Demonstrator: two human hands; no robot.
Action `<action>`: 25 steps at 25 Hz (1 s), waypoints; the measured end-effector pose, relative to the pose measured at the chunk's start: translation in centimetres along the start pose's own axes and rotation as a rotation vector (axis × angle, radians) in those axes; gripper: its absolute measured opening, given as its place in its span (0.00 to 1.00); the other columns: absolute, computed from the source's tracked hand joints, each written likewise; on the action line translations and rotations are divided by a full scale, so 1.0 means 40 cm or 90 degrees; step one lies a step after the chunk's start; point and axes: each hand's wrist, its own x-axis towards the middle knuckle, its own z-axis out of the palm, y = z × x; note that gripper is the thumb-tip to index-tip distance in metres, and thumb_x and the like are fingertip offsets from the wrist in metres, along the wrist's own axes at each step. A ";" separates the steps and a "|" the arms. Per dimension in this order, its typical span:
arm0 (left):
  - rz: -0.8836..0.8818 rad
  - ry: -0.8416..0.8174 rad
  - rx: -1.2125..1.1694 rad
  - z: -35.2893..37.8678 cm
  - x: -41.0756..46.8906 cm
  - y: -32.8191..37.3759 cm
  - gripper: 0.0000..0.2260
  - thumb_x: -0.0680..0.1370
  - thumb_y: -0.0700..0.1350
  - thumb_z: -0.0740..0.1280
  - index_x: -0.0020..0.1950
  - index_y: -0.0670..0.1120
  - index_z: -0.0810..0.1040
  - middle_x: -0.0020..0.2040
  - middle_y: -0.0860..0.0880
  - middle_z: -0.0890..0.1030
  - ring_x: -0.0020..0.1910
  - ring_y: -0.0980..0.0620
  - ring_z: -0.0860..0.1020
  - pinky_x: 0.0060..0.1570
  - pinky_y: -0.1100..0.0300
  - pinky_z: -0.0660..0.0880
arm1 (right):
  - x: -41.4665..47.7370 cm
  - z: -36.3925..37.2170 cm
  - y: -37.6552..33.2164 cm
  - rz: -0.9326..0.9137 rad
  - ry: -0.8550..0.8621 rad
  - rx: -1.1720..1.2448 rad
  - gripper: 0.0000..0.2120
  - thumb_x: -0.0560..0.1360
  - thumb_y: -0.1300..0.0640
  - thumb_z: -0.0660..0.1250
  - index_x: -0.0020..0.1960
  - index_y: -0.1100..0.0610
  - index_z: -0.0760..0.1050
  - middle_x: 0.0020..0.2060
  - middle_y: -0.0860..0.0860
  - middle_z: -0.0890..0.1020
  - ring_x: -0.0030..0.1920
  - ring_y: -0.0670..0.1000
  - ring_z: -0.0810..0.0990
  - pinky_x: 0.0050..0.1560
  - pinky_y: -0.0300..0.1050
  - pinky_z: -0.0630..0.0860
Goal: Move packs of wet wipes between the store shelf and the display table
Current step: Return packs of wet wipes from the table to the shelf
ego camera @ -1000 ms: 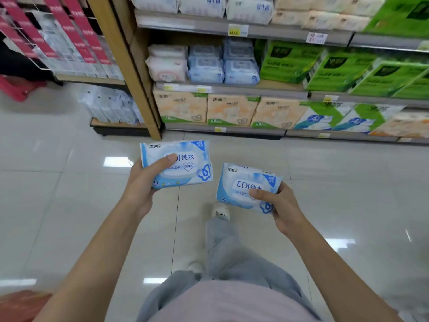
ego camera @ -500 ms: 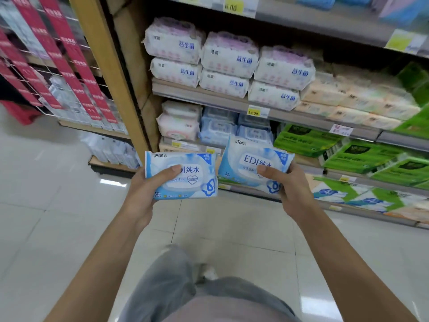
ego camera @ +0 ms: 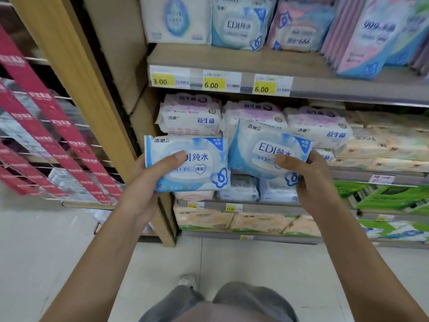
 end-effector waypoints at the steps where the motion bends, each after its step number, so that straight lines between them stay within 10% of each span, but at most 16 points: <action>1: 0.011 -0.010 0.002 0.000 0.025 0.025 0.24 0.62 0.45 0.79 0.57 0.47 0.79 0.51 0.49 0.85 0.51 0.50 0.83 0.43 0.61 0.80 | 0.023 0.012 -0.015 -0.013 -0.004 0.006 0.32 0.50 0.53 0.79 0.53 0.57 0.78 0.46 0.50 0.86 0.47 0.52 0.85 0.42 0.43 0.81; 10: 0.093 -0.049 -0.028 0.083 0.137 0.156 0.28 0.61 0.45 0.75 0.61 0.43 0.78 0.53 0.46 0.84 0.51 0.48 0.83 0.41 0.60 0.79 | 0.325 0.101 -0.274 -0.190 -0.068 -0.026 0.18 0.66 0.68 0.71 0.55 0.61 0.76 0.45 0.50 0.86 0.48 0.54 0.85 0.48 0.49 0.81; 16: 0.107 -0.061 -0.045 0.122 0.177 0.153 0.27 0.63 0.42 0.77 0.61 0.43 0.78 0.52 0.46 0.85 0.49 0.48 0.84 0.39 0.60 0.80 | 0.508 0.162 -0.296 -0.162 -0.112 -0.094 0.32 0.56 0.62 0.79 0.59 0.66 0.75 0.50 0.57 0.85 0.51 0.57 0.84 0.52 0.53 0.80; 21: 0.105 -0.057 -0.041 0.133 0.206 0.153 0.18 0.68 0.43 0.71 0.57 0.47 0.79 0.52 0.47 0.85 0.50 0.48 0.83 0.40 0.59 0.80 | 0.553 0.176 -0.278 -0.131 -0.111 -0.136 0.22 0.59 0.68 0.78 0.51 0.61 0.77 0.48 0.56 0.85 0.50 0.56 0.84 0.55 0.57 0.79; 25: 0.124 -0.097 0.000 0.165 0.225 0.182 0.18 0.68 0.42 0.73 0.57 0.46 0.80 0.53 0.46 0.84 0.52 0.48 0.83 0.45 0.58 0.80 | 0.549 0.187 -0.273 -0.183 0.036 -0.319 0.33 0.56 0.53 0.83 0.55 0.56 0.70 0.47 0.46 0.80 0.50 0.46 0.81 0.54 0.46 0.80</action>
